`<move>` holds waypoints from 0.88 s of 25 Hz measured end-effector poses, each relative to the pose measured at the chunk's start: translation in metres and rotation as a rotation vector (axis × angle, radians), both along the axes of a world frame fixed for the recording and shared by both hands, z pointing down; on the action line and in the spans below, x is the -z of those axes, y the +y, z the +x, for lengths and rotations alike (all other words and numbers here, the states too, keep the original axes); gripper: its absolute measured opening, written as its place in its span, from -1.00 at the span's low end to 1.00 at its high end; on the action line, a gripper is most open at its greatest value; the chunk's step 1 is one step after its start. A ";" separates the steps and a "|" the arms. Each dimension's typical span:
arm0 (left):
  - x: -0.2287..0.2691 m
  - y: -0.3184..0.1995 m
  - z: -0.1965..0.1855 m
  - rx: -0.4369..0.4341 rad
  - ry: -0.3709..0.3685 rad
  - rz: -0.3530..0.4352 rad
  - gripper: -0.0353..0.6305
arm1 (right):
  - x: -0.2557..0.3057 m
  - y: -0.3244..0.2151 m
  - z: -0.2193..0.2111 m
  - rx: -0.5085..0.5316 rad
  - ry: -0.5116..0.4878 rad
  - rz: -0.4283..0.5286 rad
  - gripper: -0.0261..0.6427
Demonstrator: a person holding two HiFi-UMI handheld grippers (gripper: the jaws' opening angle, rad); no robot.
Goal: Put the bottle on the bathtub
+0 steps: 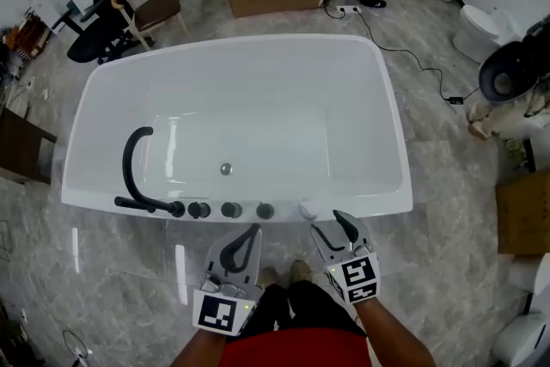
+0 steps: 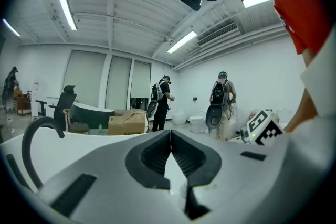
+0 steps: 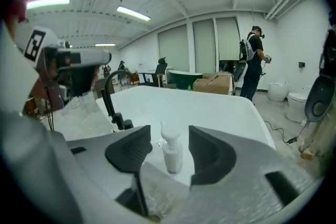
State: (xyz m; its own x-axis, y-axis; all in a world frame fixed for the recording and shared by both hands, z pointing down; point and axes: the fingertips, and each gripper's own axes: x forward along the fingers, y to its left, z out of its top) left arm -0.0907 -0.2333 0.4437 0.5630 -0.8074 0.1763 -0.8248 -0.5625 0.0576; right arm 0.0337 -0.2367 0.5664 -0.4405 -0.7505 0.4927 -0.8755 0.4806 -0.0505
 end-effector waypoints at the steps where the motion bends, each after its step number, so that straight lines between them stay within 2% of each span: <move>1: 0.008 0.005 0.002 -0.012 0.006 0.014 -0.86 | 0.017 0.004 0.002 -0.016 -0.021 0.024 -0.27; 7: 0.038 0.028 0.013 -0.078 0.030 0.070 -0.86 | 0.101 0.026 -0.004 -0.050 -0.117 0.166 -0.58; 15: 0.073 0.046 0.030 -0.145 0.064 0.135 -0.86 | 0.166 0.053 -0.019 -0.030 -0.140 0.303 -0.90; 22: 0.088 0.061 0.036 -0.166 0.085 0.166 -0.86 | 0.188 0.070 -0.025 -0.020 -0.172 0.353 -0.90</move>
State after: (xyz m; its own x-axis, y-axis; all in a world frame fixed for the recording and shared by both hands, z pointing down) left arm -0.0549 -0.1719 0.3555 0.6978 -0.7163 -0.0048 -0.7161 -0.6978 0.0179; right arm 0.0089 -0.1665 0.3780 -0.4777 -0.8699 0.1231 -0.8780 0.4776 -0.0323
